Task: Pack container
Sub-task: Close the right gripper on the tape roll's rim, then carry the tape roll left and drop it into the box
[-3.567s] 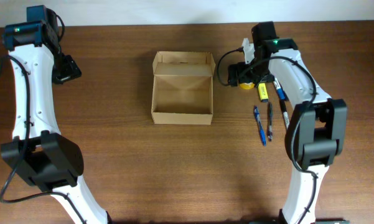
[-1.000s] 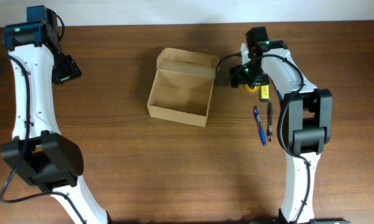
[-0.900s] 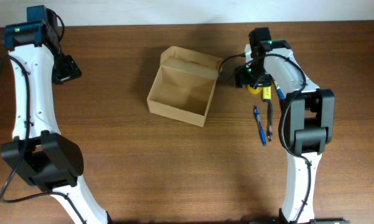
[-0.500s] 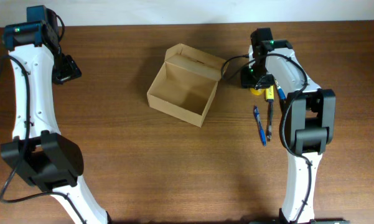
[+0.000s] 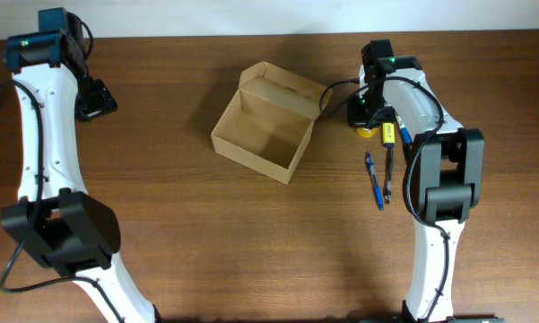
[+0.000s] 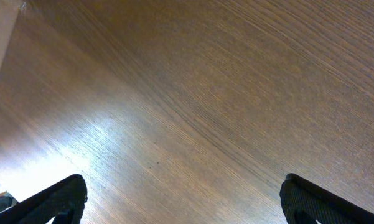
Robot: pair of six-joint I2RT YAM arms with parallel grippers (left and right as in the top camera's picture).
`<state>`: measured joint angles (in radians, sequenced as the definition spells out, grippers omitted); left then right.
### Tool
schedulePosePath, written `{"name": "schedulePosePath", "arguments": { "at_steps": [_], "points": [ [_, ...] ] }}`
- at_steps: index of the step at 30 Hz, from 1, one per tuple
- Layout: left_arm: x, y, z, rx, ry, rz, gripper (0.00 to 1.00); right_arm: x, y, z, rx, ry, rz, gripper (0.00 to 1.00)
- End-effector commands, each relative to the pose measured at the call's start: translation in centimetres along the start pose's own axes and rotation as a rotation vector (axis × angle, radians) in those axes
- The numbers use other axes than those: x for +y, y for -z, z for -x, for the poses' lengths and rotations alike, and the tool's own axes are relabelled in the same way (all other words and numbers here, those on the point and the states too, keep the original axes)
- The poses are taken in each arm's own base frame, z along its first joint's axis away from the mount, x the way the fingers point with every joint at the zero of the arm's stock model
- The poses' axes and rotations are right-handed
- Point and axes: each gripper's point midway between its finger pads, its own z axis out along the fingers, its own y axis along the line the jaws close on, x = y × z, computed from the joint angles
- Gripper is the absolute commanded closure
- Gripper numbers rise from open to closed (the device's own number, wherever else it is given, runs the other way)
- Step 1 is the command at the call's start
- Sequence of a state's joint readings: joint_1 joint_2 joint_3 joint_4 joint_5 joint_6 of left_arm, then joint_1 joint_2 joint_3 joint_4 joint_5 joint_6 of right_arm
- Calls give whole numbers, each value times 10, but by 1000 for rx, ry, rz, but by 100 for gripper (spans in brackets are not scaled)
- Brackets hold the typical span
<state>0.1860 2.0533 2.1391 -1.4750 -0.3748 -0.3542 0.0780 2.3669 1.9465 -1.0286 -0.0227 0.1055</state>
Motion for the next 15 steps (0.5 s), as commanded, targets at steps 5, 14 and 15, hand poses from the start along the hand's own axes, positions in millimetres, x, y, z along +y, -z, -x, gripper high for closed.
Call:
{"name": "schedulePosePath", "arguments": {
  "at_steps": [5, 14, 15],
  "points": [
    [3, -6, 0, 11, -8, 12, 0, 13, 34, 23, -68, 4, 63, 96],
    [3, -6, 0, 11, -8, 12, 0, 18, 93, 51, -172, 15, 73, 96],
    [3, -6, 0, 11, -8, 12, 0, 18, 96, 51, -176, 15, 74, 96]
  ]
}}
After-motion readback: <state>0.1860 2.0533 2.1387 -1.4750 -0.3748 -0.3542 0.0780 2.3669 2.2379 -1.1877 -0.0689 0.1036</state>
